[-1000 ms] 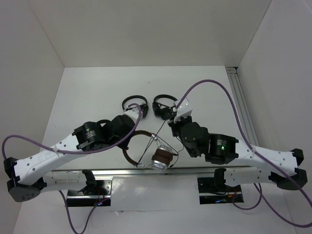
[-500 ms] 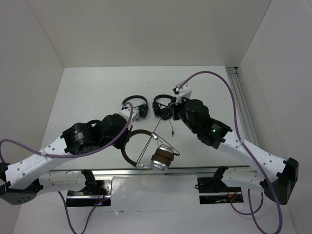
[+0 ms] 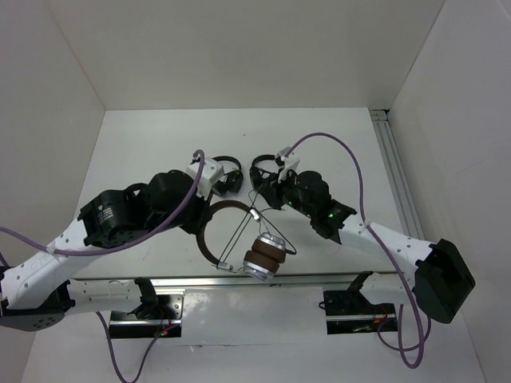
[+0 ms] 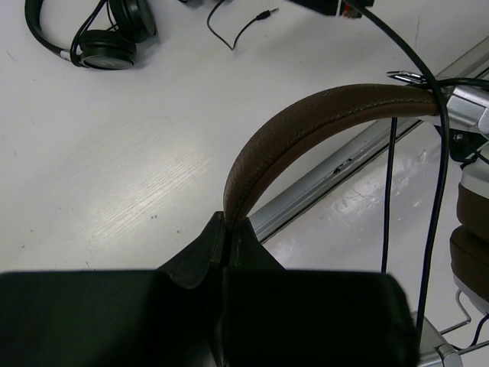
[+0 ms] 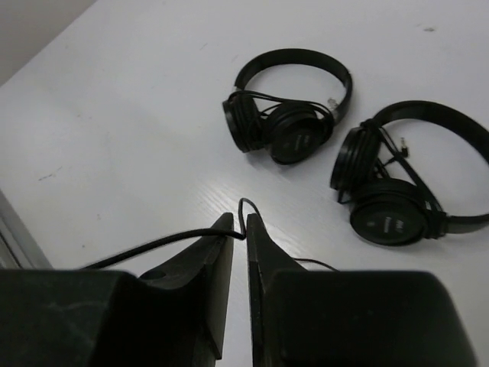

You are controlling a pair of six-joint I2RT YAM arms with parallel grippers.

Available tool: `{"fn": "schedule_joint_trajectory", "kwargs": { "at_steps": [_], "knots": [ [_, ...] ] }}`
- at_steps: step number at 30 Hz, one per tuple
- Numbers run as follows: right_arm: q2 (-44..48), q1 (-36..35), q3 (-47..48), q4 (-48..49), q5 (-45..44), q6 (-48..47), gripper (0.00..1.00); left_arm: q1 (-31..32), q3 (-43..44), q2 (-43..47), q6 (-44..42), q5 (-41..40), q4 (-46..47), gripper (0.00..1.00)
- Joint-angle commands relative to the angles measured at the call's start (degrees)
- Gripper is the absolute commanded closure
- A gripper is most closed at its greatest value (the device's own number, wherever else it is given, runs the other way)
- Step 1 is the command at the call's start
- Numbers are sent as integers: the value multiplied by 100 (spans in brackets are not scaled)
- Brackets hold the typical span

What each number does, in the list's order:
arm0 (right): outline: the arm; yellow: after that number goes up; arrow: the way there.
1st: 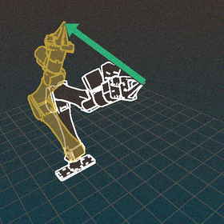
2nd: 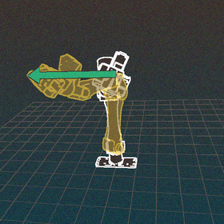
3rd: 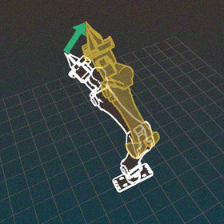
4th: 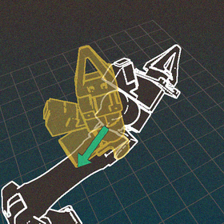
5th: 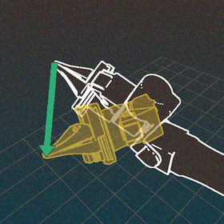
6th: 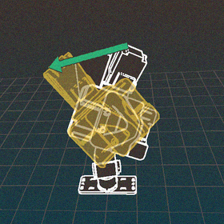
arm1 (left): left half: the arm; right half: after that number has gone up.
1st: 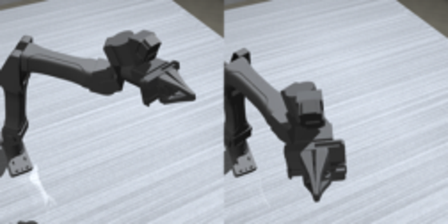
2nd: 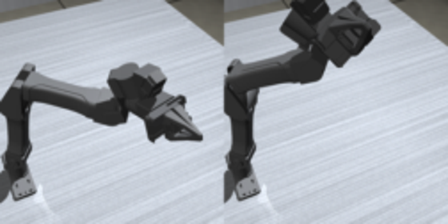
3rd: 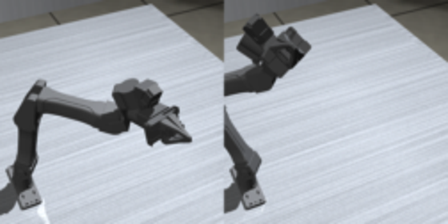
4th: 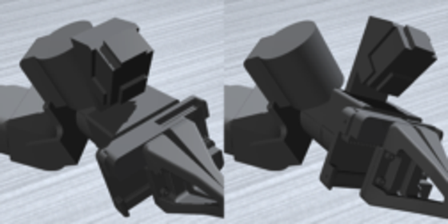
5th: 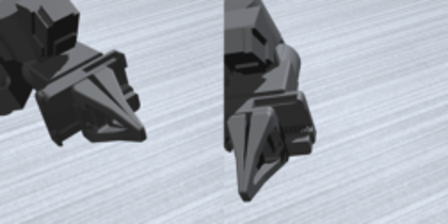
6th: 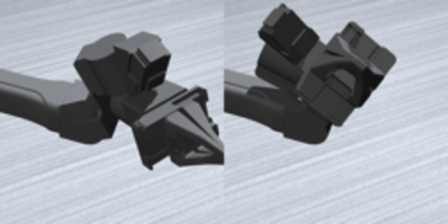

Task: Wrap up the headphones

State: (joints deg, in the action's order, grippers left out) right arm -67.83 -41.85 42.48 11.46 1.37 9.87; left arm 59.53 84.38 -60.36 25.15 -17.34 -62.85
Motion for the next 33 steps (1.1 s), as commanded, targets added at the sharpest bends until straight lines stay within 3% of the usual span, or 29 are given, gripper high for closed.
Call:
{"fn": "schedule_joint_trajectory", "kwargs": {
  "at_steps": [1,3,5,9,28,31,32,33],
  "knots": [
    [-151,71,-266,1497,601,392,80,50,665,-133,60,83,204,100],
    [-274,71,-494,2049,856,586,77,50,851,-265,121,-41,203,100],
    [-397,19,-556,2289,935,639,64,50,993,-327,184,-93,141,100],
    [-844,-105,-556,2667,936,692,56,50,1063,-327,508,-94,290,100],
    [-2576,-386,-398,4215,883,1149,54,50,1397,-160,1247,-427,124,100],
    [-2639,-439,-398,4329,830,1149,64,50,1397,-47,1309,-428,124,100],
    [-2691,-439,-398,4329,830,1149,71,50,1397,-46,1387,-489,124,100],
    [-2744,-439,-398,4407,830,1149,85,50,1397,-46,1449,-541,72,100]
  ]
}}
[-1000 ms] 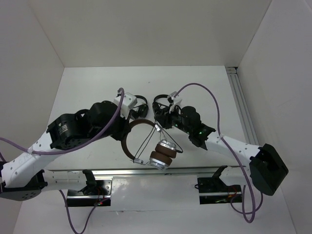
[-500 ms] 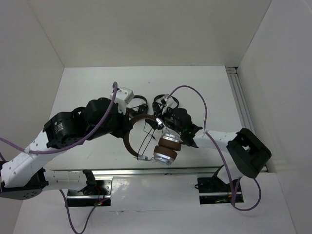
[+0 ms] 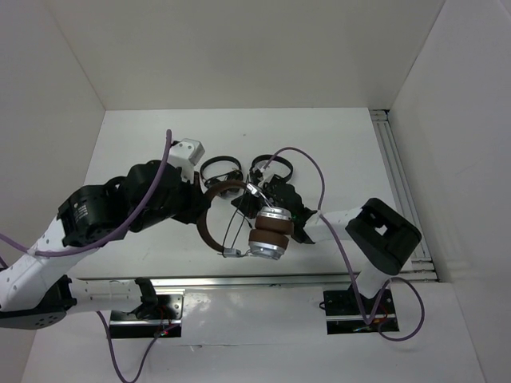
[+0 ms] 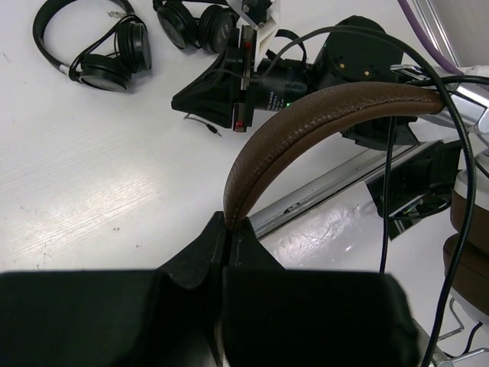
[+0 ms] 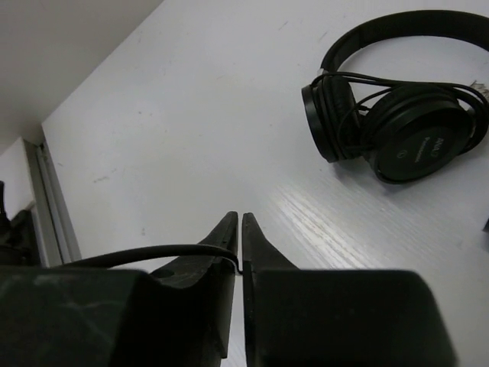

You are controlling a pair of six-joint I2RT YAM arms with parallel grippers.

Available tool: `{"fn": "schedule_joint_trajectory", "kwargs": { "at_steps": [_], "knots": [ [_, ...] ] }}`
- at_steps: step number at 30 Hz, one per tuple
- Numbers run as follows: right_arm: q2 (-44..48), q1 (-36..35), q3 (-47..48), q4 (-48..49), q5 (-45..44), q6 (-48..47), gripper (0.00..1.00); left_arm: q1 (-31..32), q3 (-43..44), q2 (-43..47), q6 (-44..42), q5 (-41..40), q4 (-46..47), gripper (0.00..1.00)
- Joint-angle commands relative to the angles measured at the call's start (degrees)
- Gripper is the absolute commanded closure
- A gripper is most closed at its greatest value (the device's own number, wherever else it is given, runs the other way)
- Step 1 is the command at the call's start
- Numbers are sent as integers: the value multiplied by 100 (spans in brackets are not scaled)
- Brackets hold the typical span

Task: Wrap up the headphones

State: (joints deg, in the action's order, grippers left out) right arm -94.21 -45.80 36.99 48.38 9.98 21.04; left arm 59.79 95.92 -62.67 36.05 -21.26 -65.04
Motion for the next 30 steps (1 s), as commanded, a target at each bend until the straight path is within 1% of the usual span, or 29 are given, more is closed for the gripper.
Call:
{"fn": "schedule_joint_trajectory", "kwargs": {
  "at_steps": [1,3,4,7,8,9,12,13,14,15,16,17,18,19,20,21,22,23,24,25,26,27,28,30],
  "knots": [
    [-106,-43,150,769,-83,32,89,24,243,246,359,-151,290,100],
    [-176,-104,89,884,-153,94,97,24,243,308,525,-317,290,100],
    [-176,-104,37,945,-154,146,98,24,295,308,586,-387,290,100],
    [-177,-350,-147,945,-557,146,98,24,296,361,1016,-923,114,100],
    [-176,-438,-296,945,-906,146,98,24,296,422,1148,-1255,62,100],
    [-11,-665,-376,945,-1127,198,98,24,244,518,1411,-1397,61,100],
    [332,-1043,-745,945,-1883,252,98,-29,103,642,1781,-1915,114,100],
    [438,-1341,-938,945,-2129,252,98,-98,42,642,1991,-2013,166,100],
    [543,-1526,-1044,945,-2132,252,98,-195,41,642,2063,-2101,167,100],
    [753,-1711,-1106,997,-2393,252,98,-257,-29,642,2064,-2154,280,100],
    [869,-2104,-1107,850,-2543,121,98,-309,-29,642,2116,-2250,281,100],
    [991,-2335,-1107,701,-2736,50,98,-380,-29,582,2116,-2304,281,100],
    [1106,-2554,-1107,490,-3199,50,98,-563,-29,520,2116,-2356,333,100],
    [1316,-2783,-1028,253,-3387,-20,98,-678,-29,450,2116,-2426,334,100],
    [1396,-3168,-949,-263,-3458,-116,98,-818,-29,371,2116,-2427,273,100],
    [1467,-3346,-722,-581,-3563,-187,98,-1150,-82,240,2116,-2349,272,100],
    [1528,-3626,-589,-1202,-3564,-266,96,-1319,-82,186,2029,-2174,359,100],
    [1590,-3725,-475,-1469,-3564,-267,95,-1486,-221,185,1976,-2085,360,100],
    [1590,-3821,-239,-1707,-3477,-319,95,-1810,-301,107,1976,-1989,473,100],
    [1590,-3935,-115,-1935,-3537,-320,95,-1961,-398,54,1871,-1744,587,100],
    [1590,-4189,0,-2312,-3660,-389,95,-2102,-564,54,1740,-1655,789,100],
    [1590,-4331,175,-2463,-3826,-390,95,-2329,-626,-7,1738,-1654,843,100],
    [1590,-4471,238,-2595,-4132,-451,97,-2427,-688,-8,1678,-1593,843,100],
    [1730,-4839,308,-2764,-4380,-451,97,-2603,-881,-174,1546,-1644,896,100]
  ]
}}
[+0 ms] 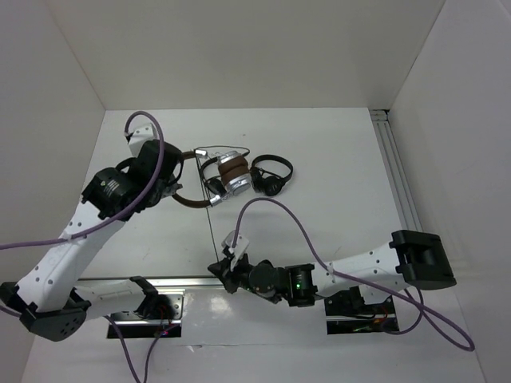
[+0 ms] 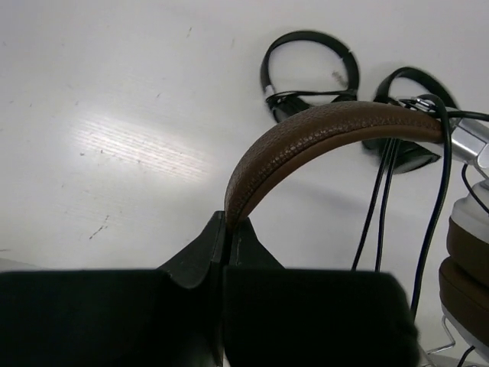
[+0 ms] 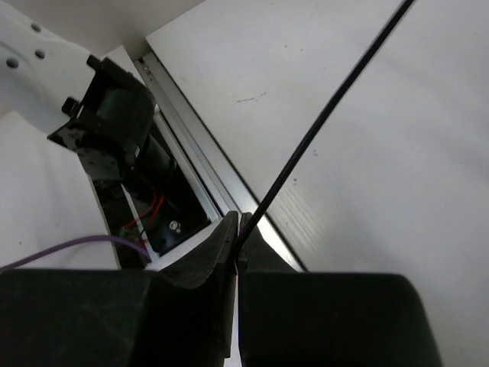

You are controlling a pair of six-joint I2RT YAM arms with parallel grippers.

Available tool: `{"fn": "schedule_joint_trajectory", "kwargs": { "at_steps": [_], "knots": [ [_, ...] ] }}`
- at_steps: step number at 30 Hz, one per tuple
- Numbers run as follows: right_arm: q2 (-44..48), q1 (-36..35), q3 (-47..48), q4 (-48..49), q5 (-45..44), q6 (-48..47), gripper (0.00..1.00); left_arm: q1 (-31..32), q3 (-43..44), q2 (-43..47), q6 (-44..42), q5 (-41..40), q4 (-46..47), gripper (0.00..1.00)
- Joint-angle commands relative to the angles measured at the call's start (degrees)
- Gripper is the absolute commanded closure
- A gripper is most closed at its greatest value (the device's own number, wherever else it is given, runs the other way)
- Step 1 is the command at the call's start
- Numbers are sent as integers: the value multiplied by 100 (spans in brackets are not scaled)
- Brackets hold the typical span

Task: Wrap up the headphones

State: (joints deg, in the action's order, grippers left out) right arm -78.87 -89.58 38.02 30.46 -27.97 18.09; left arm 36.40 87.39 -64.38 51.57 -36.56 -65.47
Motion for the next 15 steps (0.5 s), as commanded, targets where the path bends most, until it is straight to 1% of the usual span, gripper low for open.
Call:
{"fn": "schedule_joint_trajectory", "kwargs": {
  "at_steps": [1,3,5,8,9,11,13,14,15],
  "knots": [
    [275,-568,206,-1032,-770,-156,98,-431,-108,-4,-59,-115,1001,100],
    [521,-805,206,-1033,-929,-209,98,-616,-353,-57,-235,-28,1080,100],
    [731,-894,206,-1085,-1174,-209,98,-827,-521,-57,-297,95,1264,100],
    [917,-1043,206,-1156,-1544,-349,98,-898,-715,-57,-613,149,1406,100],
    [917,-1044,284,-1374,-1632,-350,96,-898,-776,-57,-726,149,1406,100],
    [917,-1097,574,-1629,-1633,-411,95,-898,-846,-162,-727,62,1319,100],
    [917,-1097,854,-1885,-1633,-463,90,-950,-1004,-163,-667,8,1318,100],
    [917,-1097,943,-1947,-1485,-464,89,-951,-1066,-163,-666,-53,1266,100],
    [865,-1097,1048,-2008,-1484,-560,89,-951,-1128,-163,-614,-53,1265,100]
  ]
}}
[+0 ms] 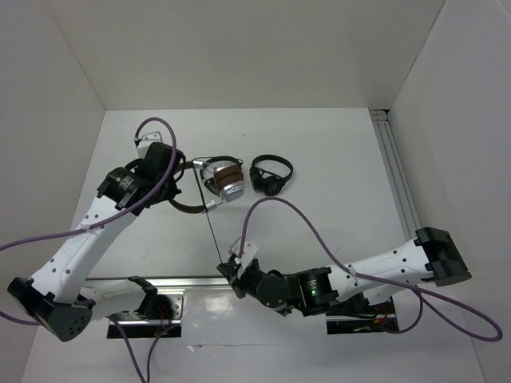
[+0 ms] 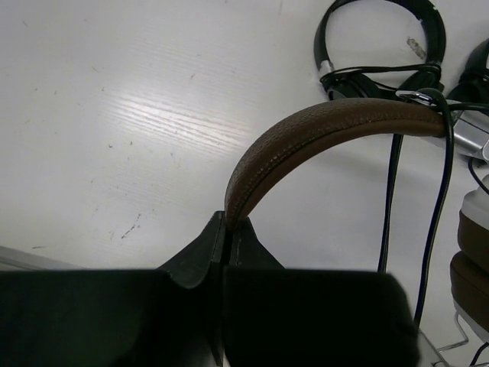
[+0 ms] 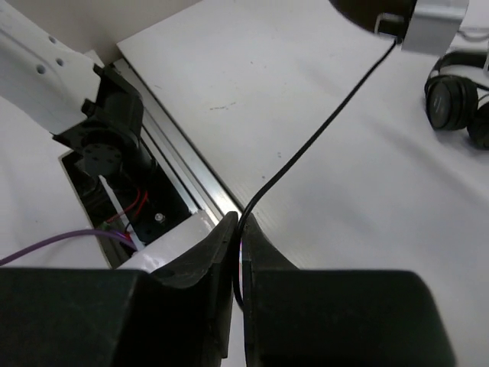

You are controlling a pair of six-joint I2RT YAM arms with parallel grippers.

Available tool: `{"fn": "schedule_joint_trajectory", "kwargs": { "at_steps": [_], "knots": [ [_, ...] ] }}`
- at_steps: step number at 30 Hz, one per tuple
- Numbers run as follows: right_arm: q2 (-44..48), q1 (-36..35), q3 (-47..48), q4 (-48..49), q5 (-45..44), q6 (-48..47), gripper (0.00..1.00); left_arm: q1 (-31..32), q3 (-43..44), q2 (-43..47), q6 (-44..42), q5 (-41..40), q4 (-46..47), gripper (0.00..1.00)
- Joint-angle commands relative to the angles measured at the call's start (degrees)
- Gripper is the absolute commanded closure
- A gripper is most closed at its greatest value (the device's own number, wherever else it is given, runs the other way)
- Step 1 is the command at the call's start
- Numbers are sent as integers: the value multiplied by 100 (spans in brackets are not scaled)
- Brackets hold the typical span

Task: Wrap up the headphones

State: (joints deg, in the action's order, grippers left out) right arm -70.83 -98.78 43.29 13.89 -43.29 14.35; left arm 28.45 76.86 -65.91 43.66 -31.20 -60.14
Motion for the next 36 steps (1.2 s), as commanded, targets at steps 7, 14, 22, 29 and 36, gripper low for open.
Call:
{"fn": "schedule_joint_trajectory", "kwargs": {
  "at_steps": [7,14,22,29,36],
  "knots": [
    [-176,-176,1444,-1254,-249,-713,87,-32,-453,-149,-198,-536,864,100],
    [-177,-176,1981,-1792,-979,-1540,93,494,-646,-335,-841,26,987,100],
    [-229,-71,2429,-2750,-1735,-2006,97,1154,-699,-335,-1544,746,987,100],
    [-520,174,2606,-3296,-2131,-2471,97,1848,-874,-335,-1931,1027,987,100],
    [24,1183,2255,-3422,-1632,-2472,97,2261,-1050,-159,-2124,1634,1039,100]
  ]
}}
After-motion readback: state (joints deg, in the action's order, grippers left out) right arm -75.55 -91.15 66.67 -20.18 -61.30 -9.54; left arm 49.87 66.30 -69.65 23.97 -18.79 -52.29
